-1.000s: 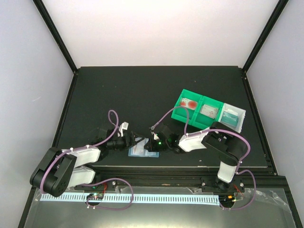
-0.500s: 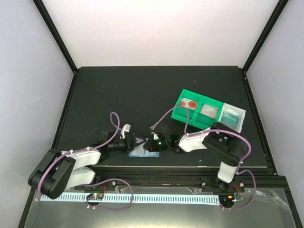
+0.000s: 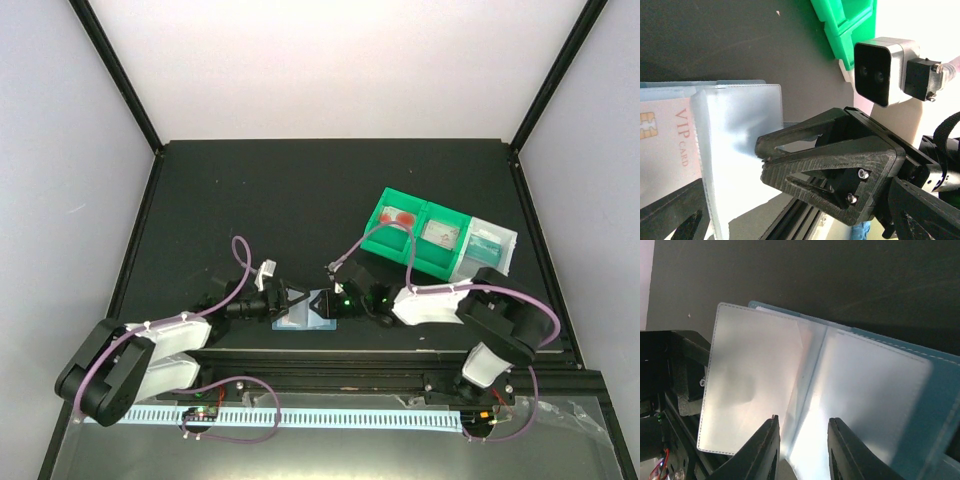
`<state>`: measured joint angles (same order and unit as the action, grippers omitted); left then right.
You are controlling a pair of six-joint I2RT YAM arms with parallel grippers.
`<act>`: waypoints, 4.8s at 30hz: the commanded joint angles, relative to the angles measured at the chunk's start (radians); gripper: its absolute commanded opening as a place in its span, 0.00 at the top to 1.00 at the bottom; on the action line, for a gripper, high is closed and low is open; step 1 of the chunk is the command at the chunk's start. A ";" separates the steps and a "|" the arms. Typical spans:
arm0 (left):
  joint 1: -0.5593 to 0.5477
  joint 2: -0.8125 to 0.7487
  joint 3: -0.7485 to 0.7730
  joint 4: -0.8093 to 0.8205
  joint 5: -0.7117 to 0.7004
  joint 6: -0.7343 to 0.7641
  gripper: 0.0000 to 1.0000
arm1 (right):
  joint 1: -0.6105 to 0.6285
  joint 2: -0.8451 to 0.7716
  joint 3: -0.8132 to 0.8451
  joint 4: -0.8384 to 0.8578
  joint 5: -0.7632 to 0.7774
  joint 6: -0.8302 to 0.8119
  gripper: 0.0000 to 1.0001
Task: Take the credit cards out of the card holder
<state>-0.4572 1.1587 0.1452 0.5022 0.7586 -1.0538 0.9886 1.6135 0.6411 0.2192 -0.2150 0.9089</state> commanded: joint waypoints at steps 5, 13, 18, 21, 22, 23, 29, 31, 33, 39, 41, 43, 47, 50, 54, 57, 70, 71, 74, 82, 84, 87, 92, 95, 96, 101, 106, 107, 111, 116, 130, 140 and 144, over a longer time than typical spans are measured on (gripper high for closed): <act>-0.046 -0.013 0.039 0.002 -0.038 -0.022 0.03 | 0.004 -0.144 -0.055 -0.088 0.144 -0.036 0.70; -0.141 0.062 0.089 0.050 -0.063 -0.054 0.04 | 0.004 -0.269 -0.107 -0.128 0.234 -0.031 0.70; -0.159 0.059 0.108 0.021 -0.074 -0.032 0.04 | 0.003 -0.287 -0.108 -0.137 0.246 -0.020 0.69; -0.159 0.050 0.111 -0.007 -0.078 0.001 0.04 | 0.004 -0.281 -0.107 -0.134 0.246 -0.021 0.69; -0.159 0.048 0.111 -0.013 -0.080 0.011 0.04 | 0.003 -0.278 -0.105 -0.134 0.247 -0.023 0.69; -0.159 0.046 0.112 -0.021 -0.081 0.020 0.04 | 0.004 -0.275 -0.102 -0.136 0.247 -0.024 0.69; -0.158 0.049 0.116 -0.037 -0.089 0.036 0.04 | 0.004 -0.284 -0.108 -0.133 0.249 -0.021 0.69; -0.161 0.058 0.111 -0.023 -0.088 0.031 0.04 | 0.004 -0.293 -0.112 -0.135 0.249 -0.019 0.69; -0.165 0.068 0.104 0.010 -0.084 0.015 0.04 | 0.003 -0.309 -0.113 -0.141 0.251 -0.019 0.69; -0.191 0.098 0.115 0.049 -0.079 0.000 0.04 | 0.004 -0.339 -0.129 -0.152 0.266 -0.017 0.69; -0.202 0.109 0.125 0.054 -0.078 0.000 0.04 | 0.004 -0.349 -0.138 -0.150 0.265 -0.013 0.69; -0.215 0.116 0.141 0.063 -0.069 0.005 0.04 | 0.004 -0.364 -0.150 -0.146 0.277 -0.007 0.69; -0.230 0.143 0.159 0.057 -0.059 0.015 0.05 | 0.004 -0.403 -0.171 -0.147 0.305 0.005 0.69; -0.228 0.128 0.162 -0.007 -0.083 0.049 0.05 | 0.004 -0.430 -0.172 -0.151 0.310 0.005 0.69; -0.224 0.049 0.199 -0.189 -0.129 0.132 0.05 | 0.004 -0.439 -0.155 -0.166 0.307 0.002 0.69; -0.207 -0.005 0.209 -0.284 -0.153 0.166 0.05 | 0.004 -0.435 -0.147 -0.154 0.280 0.014 0.69; -0.030 -0.265 0.204 -0.678 -0.291 0.264 0.07 | 0.012 -0.369 -0.064 -0.123 0.190 0.010 0.69; -0.009 -0.277 0.202 -0.698 -0.290 0.272 0.08 | 0.015 -0.358 -0.056 -0.104 0.176 0.007 0.69; 0.028 -0.325 0.187 -0.732 -0.288 0.288 0.10 | 0.029 -0.307 -0.028 -0.061 0.135 0.011 0.69; 0.078 -0.335 0.113 -0.683 -0.239 0.273 0.18 | 0.102 -0.185 0.089 -0.080 0.114 0.004 0.70; 0.085 -0.312 0.106 -0.668 -0.217 0.272 0.21 | 0.107 -0.155 0.116 -0.093 0.114 0.000 0.70; 0.090 -0.286 0.087 -0.624 -0.189 0.261 0.23 | 0.108 -0.110 0.139 -0.096 0.117 -0.002 0.71; 0.093 -0.277 0.067 -0.605 -0.179 0.258 0.23 | 0.108 -0.021 0.190 -0.147 0.109 -0.024 0.71; 0.095 -0.280 0.060 -0.602 -0.167 0.261 0.25 | 0.107 -0.002 0.197 -0.157 0.103 -0.032 0.71; 0.097 -0.282 0.058 -0.602 -0.166 0.261 0.26 | 0.107 0.003 0.197 -0.156 0.103 -0.034 0.71; 0.097 -0.299 0.033 -0.563 -0.135 0.230 0.31 | 0.108 0.059 0.219 -0.175 0.093 -0.041 0.71; 0.097 -0.326 0.021 -0.565 -0.146 0.215 0.36 | 0.108 0.097 0.210 -0.180 0.104 -0.038 0.72; 0.097 -0.328 0.020 -0.563 -0.149 0.214 0.37 | 0.108 0.105 0.209 -0.185 0.106 -0.041 0.72; 0.097 -0.321 0.008 -0.544 -0.154 0.210 0.42 | 0.107 0.124 0.193 -0.189 0.118 -0.043 0.73; 0.097 -0.296 -0.002 -0.514 -0.151 0.208 0.48 | 0.106 0.131 0.146 -0.158 0.134 -0.037 0.77; 0.097 -0.220 0.007 -0.497 -0.171 0.270 0.61 | 0.086 0.162 0.072 -0.039 0.088 -0.021 0.84; 0.097 -0.152 0.001 -0.449 -0.146 0.285 0.70 | 0.072 0.141 0.040 0.023 0.065 -0.004 0.94; 0.097 -0.131 0.004 -0.443 -0.142 0.288 0.75 | 0.066 0.116 0.033 0.026 0.068 -0.002 0.99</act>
<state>-0.3676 1.0096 0.1471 0.0242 0.5999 -0.7887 1.0622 1.7462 0.6979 0.2596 -0.1478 0.9047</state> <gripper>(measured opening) 0.264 0.028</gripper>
